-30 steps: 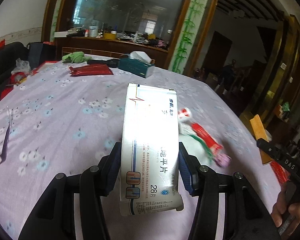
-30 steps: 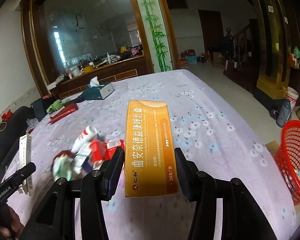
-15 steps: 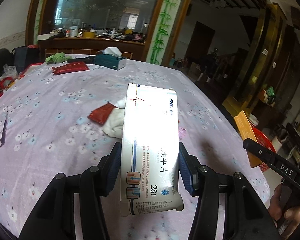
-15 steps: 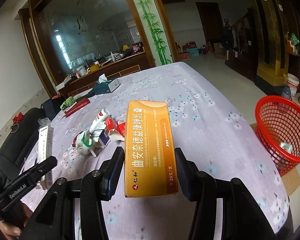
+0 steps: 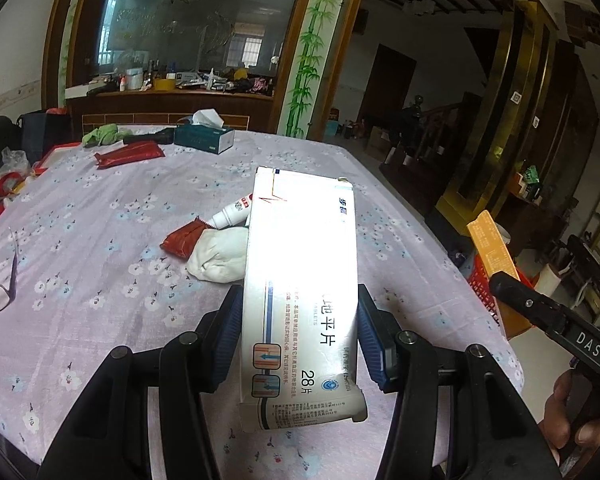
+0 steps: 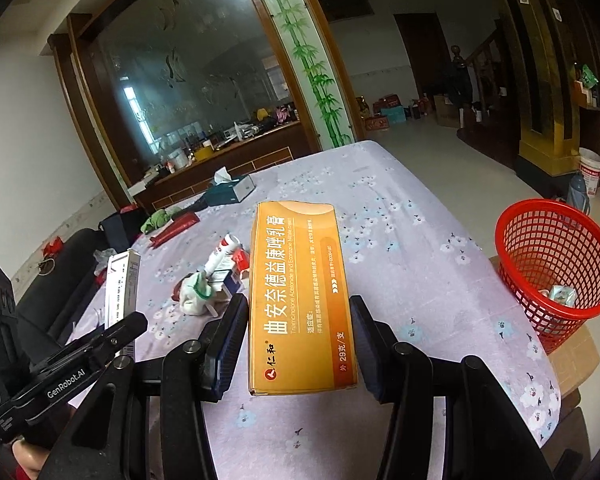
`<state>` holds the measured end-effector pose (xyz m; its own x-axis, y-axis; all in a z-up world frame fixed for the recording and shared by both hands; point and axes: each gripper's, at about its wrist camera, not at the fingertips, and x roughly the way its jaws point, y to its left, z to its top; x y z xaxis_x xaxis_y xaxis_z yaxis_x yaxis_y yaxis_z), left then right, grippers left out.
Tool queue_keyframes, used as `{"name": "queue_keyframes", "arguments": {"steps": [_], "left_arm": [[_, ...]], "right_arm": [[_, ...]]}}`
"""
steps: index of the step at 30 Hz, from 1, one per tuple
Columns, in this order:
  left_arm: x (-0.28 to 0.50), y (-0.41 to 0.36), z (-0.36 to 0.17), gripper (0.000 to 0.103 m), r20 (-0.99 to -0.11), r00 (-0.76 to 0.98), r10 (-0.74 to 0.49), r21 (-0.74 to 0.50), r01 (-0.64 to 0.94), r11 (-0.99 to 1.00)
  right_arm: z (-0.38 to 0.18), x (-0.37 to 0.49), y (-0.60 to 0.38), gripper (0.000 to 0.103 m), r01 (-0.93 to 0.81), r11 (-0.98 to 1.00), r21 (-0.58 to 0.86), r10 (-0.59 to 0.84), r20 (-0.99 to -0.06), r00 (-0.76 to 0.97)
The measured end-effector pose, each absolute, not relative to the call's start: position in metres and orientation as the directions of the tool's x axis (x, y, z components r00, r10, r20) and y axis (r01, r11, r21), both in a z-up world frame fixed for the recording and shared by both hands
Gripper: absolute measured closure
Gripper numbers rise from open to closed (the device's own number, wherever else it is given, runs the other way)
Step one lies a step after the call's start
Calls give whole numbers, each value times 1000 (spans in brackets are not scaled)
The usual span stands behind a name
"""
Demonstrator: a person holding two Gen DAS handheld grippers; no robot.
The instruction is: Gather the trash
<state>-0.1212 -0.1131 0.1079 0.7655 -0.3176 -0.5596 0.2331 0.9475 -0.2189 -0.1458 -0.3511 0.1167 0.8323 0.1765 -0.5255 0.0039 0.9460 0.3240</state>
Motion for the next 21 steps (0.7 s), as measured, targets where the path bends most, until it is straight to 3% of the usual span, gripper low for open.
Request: {"name": "queue_keyframes", "arguments": {"steps": [21], "left_arm": [[-122, -193, 120, 51, -583, 721, -374, -138, 366, 920]], "right_arm": [[121, -175, -420, 48, 90, 901, 425, 146, -490, 859]]}}
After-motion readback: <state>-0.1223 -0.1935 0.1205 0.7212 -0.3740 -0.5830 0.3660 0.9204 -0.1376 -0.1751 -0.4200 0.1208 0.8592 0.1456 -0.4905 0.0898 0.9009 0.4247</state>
